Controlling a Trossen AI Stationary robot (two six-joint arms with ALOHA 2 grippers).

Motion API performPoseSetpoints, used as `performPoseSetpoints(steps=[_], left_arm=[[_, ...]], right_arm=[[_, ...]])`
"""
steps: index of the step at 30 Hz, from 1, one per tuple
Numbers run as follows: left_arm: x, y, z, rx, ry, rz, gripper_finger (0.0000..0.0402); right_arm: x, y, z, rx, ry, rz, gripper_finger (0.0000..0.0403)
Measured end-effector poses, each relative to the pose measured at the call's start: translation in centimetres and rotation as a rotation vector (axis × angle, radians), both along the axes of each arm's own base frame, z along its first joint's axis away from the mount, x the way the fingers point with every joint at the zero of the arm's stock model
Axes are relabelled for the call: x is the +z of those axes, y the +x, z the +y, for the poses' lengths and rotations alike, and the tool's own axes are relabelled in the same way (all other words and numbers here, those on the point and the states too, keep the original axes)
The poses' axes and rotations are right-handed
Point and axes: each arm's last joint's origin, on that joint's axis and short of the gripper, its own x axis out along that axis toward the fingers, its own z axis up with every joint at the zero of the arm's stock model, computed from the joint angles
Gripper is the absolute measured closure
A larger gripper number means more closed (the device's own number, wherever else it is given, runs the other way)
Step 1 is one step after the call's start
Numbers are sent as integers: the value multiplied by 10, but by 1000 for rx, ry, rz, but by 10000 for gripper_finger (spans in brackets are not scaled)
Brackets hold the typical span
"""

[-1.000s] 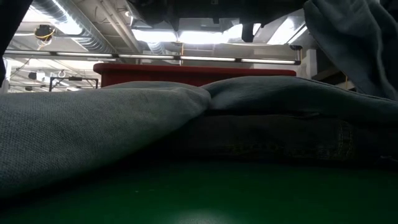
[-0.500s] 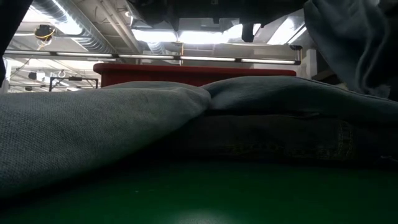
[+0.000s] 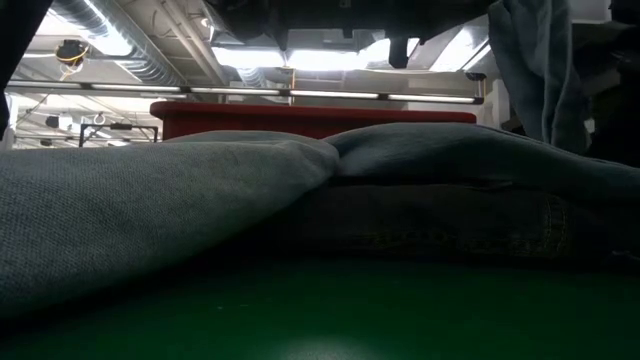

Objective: Fold laundry
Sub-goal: Fold the light blue jeans

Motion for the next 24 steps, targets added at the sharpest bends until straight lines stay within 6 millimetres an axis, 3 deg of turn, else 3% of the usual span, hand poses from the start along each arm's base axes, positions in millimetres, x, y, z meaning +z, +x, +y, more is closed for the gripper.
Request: performPoseSetpoints(steps=[2,9,19,24], left_arm=[[0,0,0,0,0,0,385],[0,0,0,0,4,-3,385],[22,-7,-2,-9,26,-60,385],[22,-9,-14,-47,21,-56,385]], right_arm=[[0,0,0,2,-5,-6,395],[11,3,4,-1,-3,15,389],[80,-13,24,13,-81,75,401],[106,-24,36,33,-4,35,400]])
